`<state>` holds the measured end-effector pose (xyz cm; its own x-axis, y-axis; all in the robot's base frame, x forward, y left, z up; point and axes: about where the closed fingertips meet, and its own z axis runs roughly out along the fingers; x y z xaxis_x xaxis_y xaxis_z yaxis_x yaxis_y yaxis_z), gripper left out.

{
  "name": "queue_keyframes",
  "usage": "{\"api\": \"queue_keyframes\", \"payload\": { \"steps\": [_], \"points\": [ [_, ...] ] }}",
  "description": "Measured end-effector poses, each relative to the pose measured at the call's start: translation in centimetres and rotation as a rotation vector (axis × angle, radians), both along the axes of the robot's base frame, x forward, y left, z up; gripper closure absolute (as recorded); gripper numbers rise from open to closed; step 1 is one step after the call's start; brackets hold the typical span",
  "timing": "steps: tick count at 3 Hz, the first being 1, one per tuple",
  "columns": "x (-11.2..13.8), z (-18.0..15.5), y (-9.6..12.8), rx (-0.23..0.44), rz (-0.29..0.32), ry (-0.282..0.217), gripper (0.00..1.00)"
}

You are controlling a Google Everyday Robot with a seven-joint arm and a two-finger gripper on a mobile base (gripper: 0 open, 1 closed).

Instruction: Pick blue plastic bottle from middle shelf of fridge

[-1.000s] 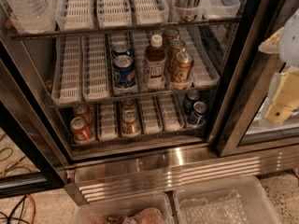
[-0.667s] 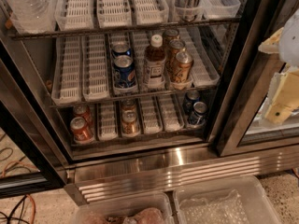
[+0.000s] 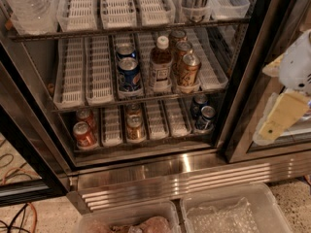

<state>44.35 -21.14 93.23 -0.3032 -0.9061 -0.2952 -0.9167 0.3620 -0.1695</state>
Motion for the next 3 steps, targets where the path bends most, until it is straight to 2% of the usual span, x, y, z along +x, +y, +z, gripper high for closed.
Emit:
{"api": "queue_keyframes", "payload": {
  "steps": [1,2,3],
  "points": [
    [0.2,-4.8,1.8,0.13,-0.081,0.008,0.0],
    [1.6,-4.8,2.0,0.148,-0.1,-0.053,0.0],
    [1.6,-4.8,2.0,0.148,-0.1,-0.054,0.0]
  ]
}}
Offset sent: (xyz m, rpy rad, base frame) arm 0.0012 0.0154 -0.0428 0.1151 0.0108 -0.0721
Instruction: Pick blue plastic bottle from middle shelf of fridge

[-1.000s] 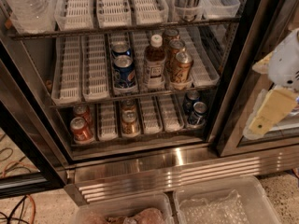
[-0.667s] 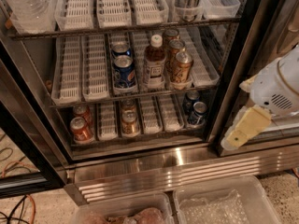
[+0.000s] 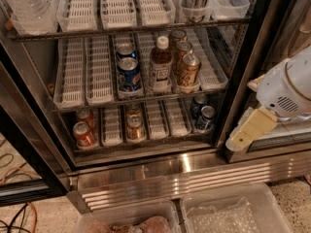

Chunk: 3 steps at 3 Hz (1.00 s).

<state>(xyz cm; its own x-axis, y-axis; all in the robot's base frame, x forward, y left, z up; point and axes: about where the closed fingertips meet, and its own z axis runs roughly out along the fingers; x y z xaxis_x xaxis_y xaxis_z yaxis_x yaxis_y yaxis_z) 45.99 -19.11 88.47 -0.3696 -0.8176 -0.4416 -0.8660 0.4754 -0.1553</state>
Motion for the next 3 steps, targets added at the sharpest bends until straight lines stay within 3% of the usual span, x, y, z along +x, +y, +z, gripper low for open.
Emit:
{"api": "queue_keyframes", "payload": {
  "steps": [1,2,3],
  "points": [
    [0.0,0.1,0.1,0.018,-0.026,-0.017,0.0],
    [0.6,0.3,0.6,0.088,-0.105,-0.064,0.0],
    [3.3,-0.5,3.0,0.163,-0.133,-0.105,0.0]
  ]
}}
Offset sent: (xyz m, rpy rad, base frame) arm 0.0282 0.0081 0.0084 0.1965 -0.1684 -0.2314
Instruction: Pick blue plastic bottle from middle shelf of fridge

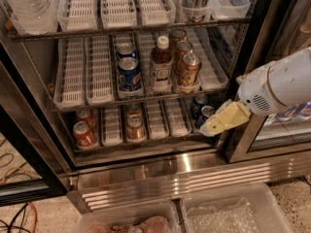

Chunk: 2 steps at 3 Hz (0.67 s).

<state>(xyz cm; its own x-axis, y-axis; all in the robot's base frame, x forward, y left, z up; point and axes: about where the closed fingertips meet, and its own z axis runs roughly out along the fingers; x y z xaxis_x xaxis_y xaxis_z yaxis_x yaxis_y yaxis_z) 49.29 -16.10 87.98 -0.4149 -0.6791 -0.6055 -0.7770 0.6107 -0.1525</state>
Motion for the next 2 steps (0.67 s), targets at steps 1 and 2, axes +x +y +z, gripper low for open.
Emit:
{"api": "queue_keyframes", "payload": {
  "steps": [1,2],
  "points": [
    [2.36,0.42,3.69,0.086,-0.022,-0.065,0.0],
    [3.13,1.17,3.71,0.092,-0.036,-0.104,0.0]
  ]
}}
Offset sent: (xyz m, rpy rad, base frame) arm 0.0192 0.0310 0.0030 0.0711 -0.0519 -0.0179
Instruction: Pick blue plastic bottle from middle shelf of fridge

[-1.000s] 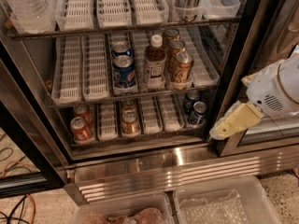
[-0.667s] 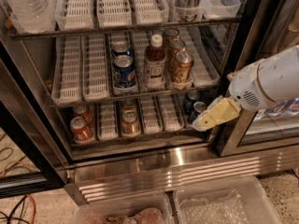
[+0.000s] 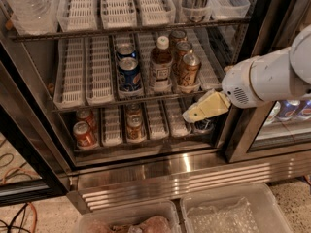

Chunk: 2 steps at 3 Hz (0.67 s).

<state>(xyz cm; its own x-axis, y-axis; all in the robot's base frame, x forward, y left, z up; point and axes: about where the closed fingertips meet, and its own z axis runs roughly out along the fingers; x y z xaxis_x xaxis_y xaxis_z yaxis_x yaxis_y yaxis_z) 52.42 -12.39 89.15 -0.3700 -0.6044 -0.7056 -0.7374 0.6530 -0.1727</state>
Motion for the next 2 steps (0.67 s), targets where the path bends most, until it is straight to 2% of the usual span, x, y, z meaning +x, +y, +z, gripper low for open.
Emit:
{"api": "queue_keyframes", "payload": {
  "steps": [1,2],
  "points": [
    [0.0,0.0,0.0,0.0,0.0,0.0,0.0],
    [0.32,-0.24,-0.49,-0.005,-0.073,-0.026,0.0]
  ]
}}
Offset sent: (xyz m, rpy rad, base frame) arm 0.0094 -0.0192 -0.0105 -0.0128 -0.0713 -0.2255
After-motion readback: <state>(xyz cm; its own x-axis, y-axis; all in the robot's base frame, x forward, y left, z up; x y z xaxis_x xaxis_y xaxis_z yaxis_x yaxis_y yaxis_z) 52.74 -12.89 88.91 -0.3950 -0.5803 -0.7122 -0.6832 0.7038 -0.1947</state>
